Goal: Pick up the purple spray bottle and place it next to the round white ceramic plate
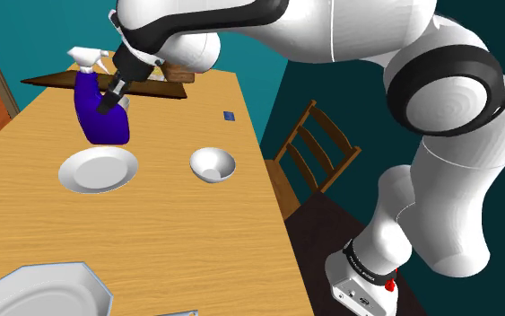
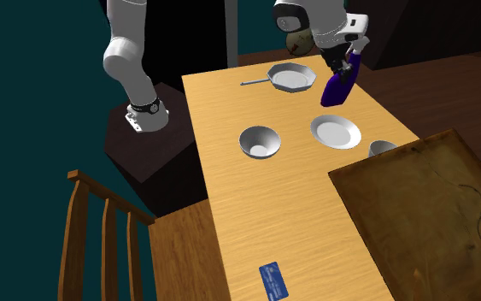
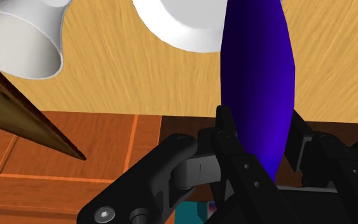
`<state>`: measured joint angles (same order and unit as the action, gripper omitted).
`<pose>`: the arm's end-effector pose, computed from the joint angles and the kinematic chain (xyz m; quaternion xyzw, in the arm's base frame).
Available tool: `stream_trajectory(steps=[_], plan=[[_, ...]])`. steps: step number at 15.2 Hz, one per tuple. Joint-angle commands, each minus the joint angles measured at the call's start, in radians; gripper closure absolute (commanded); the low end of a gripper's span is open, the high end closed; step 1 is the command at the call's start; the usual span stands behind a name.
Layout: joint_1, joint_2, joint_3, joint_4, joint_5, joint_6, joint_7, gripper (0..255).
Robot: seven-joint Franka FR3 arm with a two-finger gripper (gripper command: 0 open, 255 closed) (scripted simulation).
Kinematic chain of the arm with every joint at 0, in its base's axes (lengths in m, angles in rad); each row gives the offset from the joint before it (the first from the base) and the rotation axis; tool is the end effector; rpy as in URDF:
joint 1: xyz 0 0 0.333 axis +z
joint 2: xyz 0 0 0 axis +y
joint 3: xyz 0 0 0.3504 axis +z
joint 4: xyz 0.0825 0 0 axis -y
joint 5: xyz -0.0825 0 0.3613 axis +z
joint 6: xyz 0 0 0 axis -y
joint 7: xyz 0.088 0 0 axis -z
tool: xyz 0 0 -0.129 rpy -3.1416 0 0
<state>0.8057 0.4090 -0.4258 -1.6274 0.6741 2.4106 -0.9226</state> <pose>0.6290 0.3133 0.4686 -0.8523 -0.4419 -0.2474 0.1306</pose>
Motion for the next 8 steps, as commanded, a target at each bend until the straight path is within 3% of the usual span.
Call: stream_trajectory(steps=[1, 8], plan=[[0.019, 0.044, 0.009, 0.049, -0.005, 0.008, 0.042, 255], [0.054, 0.246, 0.037, 0.282, -0.013, 0.006, 0.173, 255]])
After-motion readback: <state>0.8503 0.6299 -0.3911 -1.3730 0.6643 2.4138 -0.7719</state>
